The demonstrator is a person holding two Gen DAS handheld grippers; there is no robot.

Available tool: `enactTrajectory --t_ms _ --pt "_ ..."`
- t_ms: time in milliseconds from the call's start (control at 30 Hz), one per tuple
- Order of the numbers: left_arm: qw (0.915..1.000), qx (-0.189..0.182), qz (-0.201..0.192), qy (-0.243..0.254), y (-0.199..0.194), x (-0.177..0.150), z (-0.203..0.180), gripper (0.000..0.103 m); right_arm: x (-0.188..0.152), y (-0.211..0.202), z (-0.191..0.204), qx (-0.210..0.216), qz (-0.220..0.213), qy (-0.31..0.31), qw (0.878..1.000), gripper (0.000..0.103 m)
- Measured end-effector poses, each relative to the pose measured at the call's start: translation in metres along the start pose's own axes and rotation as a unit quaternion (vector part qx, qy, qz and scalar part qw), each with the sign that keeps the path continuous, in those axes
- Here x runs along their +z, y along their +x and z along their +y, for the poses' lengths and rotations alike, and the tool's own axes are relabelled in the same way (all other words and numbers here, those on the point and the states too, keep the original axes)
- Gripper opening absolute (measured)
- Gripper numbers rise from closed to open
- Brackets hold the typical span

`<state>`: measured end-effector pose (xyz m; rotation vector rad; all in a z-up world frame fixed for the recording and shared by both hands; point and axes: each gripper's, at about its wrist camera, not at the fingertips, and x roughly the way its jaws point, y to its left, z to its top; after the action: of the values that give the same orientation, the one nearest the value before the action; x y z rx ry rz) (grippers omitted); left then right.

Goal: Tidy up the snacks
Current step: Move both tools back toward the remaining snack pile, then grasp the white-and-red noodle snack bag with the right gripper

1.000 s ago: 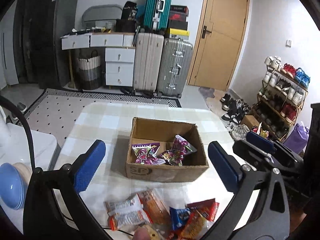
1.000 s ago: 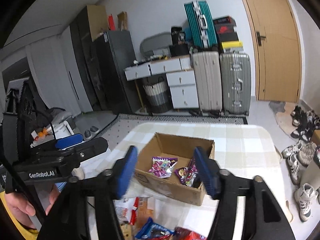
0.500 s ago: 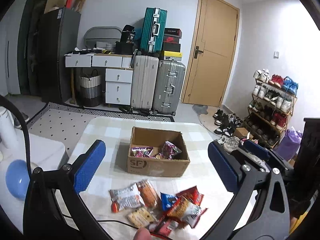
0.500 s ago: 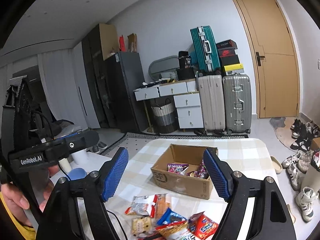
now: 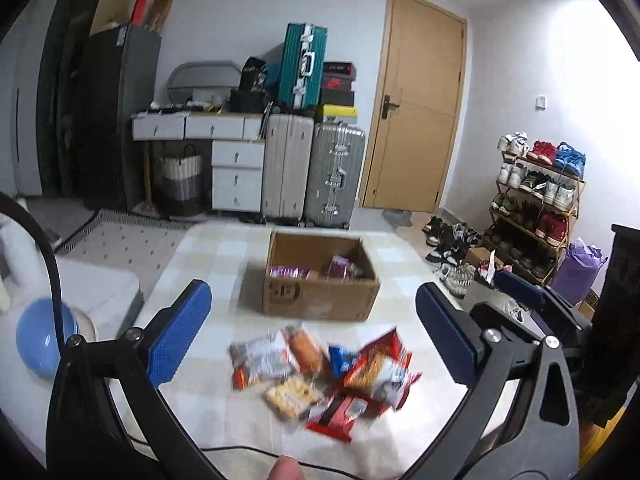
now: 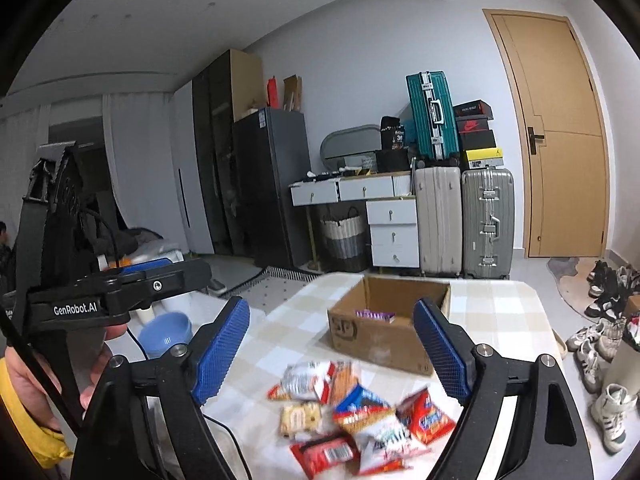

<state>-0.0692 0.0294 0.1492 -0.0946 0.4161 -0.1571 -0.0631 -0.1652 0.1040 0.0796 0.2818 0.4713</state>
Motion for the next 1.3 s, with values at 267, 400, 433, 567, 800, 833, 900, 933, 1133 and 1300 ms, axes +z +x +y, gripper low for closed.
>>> enactTrajectory --t_ms 267,400,433,567,800,833,900,933,1133,1300 --pt "0.9996 0.012 0.026 -0.002 0.037 -0.074 0.029 0.102 -0.075 0.009 -0.013 -0.027 0.051 -0.025 0.998 0.092" --pt "0.9992 0.024 0.030 0.014 0.070 -0.097 0.028 0.102 -0.095 0.029 -0.027 -0.025 0.087 -0.011 0.996 0.092" --pt "0.9990 0.024 0.034 0.018 0.078 -0.101 0.027 0.102 -0.096 0.034 -0.029 -0.022 0.092 -0.010 0.995 0.092" --pt "0.9978 0.005 0.067 0.002 0.116 -0.111 0.029 0.102 -0.105 0.054 -0.041 -0.012 0.124 0.012 0.992 0.093" --pt "0.9885 -0.015 0.136 -0.065 0.156 -0.125 0.039 0.102 -0.116 0.098 -0.051 -0.010 0.172 0.004 0.985 0.093" --pt "0.9887 -0.015 0.135 -0.064 0.155 -0.125 0.038 0.102 -0.118 0.101 -0.053 -0.010 0.176 0.004 0.984 0.093" --pt "0.9901 -0.009 0.128 -0.057 0.153 -0.126 0.036 0.102 -0.120 0.109 -0.057 -0.005 0.188 0.010 0.982 0.093" --pt "0.9908 -0.006 0.124 -0.053 0.151 -0.126 0.035 0.102 -0.121 0.114 -0.060 0.005 0.196 0.013 0.980 0.093" --pt "0.9883 0.000 0.145 -0.048 0.154 -0.126 0.031 0.102 -0.127 0.127 -0.074 0.009 0.213 0.025 0.977 0.093" --pt "0.9804 0.003 0.185 -0.068 0.176 -0.137 0.033 0.102 -0.136 0.145 -0.076 0.003 0.250 0.020 0.968 0.073"
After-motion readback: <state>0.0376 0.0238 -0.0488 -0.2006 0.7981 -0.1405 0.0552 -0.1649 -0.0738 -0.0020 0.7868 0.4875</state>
